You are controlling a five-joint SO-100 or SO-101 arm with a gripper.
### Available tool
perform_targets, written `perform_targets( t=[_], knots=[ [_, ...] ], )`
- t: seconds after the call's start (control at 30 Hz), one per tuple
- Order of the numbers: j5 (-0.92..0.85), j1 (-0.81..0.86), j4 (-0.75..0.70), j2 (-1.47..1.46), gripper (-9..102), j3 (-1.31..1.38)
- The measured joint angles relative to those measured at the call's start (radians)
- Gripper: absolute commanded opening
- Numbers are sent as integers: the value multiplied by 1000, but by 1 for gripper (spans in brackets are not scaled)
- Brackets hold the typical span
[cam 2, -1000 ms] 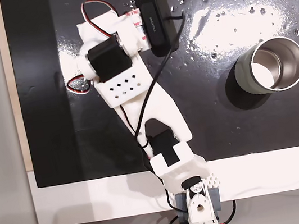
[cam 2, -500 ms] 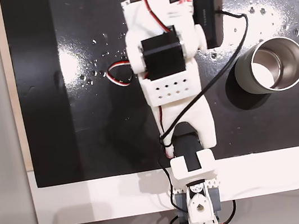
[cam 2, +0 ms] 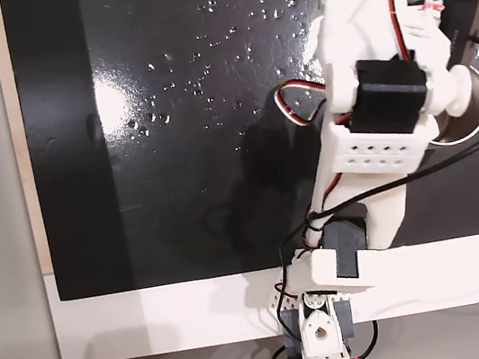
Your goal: Grasp a cube and put it in the cup.
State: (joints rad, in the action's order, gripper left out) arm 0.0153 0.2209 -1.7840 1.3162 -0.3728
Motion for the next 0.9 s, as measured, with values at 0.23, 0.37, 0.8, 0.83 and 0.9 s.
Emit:
perform_targets(
  t=[0.23,0.37,0.8,0.83,0.9],
  knots=[
    [-23,160,0,17,2,0],
    [-49,245,0,17,2,0],
    [-229,439,-8,67,3,-83],
    [-247,449,-8,77,3,-101],
    [-278,465,-8,91,3,-143]
  ],
)
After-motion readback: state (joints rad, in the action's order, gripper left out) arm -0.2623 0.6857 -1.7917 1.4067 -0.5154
